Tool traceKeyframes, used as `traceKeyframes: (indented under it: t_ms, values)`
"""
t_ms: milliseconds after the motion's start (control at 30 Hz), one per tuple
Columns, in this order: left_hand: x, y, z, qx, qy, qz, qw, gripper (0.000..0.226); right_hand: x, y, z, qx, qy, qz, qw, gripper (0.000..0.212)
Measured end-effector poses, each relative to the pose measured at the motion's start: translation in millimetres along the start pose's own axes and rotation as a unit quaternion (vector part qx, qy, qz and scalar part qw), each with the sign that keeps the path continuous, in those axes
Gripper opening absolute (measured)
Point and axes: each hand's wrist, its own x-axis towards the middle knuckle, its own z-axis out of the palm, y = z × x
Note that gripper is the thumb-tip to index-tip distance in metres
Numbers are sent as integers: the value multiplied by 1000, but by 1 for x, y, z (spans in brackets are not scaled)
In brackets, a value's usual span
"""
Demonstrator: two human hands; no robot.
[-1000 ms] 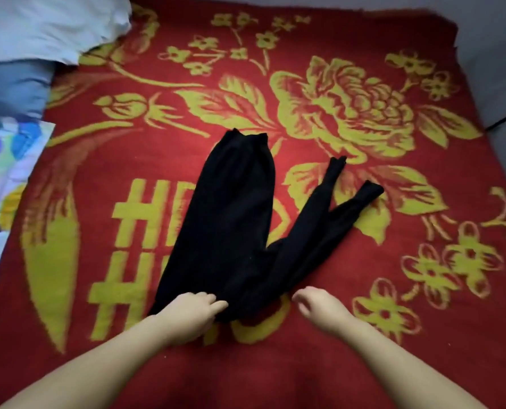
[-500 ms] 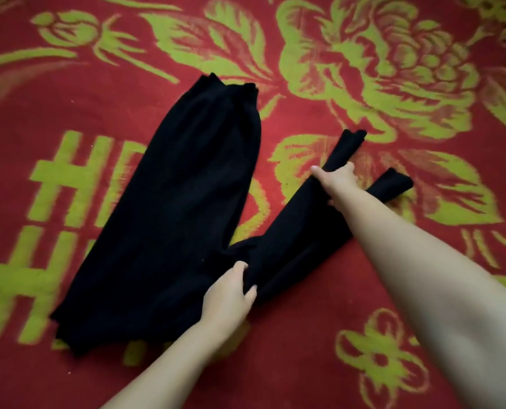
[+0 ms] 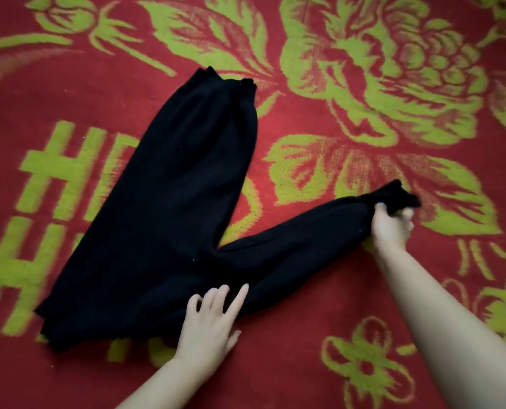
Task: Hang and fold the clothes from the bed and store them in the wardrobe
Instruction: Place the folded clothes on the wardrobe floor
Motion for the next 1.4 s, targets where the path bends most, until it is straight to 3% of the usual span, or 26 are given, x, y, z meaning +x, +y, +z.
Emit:
traceKeyframes:
  t_ms: [100,167,233,333,400,500,533,633,700,733,833,900,967,1033,1067,1100,1200,1300,1333,1400]
  values:
    - [5,-2,-5,1,33,-8,999,87,-6,-9,11,37,-18,105,994,80]
    - [9,-4,-13,-4,26,3,1000,88,-7,-9,14,101,-69,134,983,73]
    - [8,-7,-20,-20,15,31,999,90,-3,-11,11,110,-73,105,986,50]
    - [-9,-9,-17,-59,-7,73,996,92,0,-10,0,88,-59,7,994,36]
    - [-26,-9,-12,-61,-65,91,992,95,-6,3,-8,-18,-67,-35,997,31]
    - [-34,-10,-2,-78,-176,72,979,89,-21,28,-16,-183,-71,-15,980,36]
    - [-31,-11,-1,-106,-202,64,972,86,-27,25,-17,-177,-61,-3,982,39]
    - [-21,-24,-4,-215,-170,45,961,76,-48,-26,-10,-75,-39,-6,996,40]
    - [-20,-40,-14,-368,-154,5,917,71,-64,-78,4,60,-71,10,996,37]
    - [-21,-48,-22,-453,-146,-28,879,66,-74,-105,13,122,-98,26,987,32]
    - [-24,-77,-42,-683,-135,-143,703,49,-110,-180,52,227,-181,44,956,4]
    - [-21,-97,-46,-751,-151,-187,615,45,-137,-208,84,262,-260,34,929,6]
    - [-17,-114,-45,-784,-131,-219,565,42,-164,-213,115,226,-335,20,915,28]
    - [-15,-128,-41,-797,-98,-263,535,42,-186,-193,141,26,-350,-100,931,47]
    - [-15,-132,-38,-788,-94,-279,541,40,-196,-175,148,-100,-341,-189,915,51]
    - [-16,-136,-36,-761,-96,-290,573,40,-205,-152,151,-209,-331,-281,877,54]
    - [-25,-153,-31,-602,-49,-248,757,48,-238,-76,134,-376,-325,-430,754,67]
    - [-39,-182,-26,-341,68,-115,930,65,-278,-1,104,-464,-316,-557,612,87]
    - [-44,-196,-23,-238,68,-80,965,73,-291,18,98,-486,-332,-578,565,93]
    - [-52,-223,-17,-71,-20,-46,996,92,-307,43,97,-525,-363,-588,496,101]
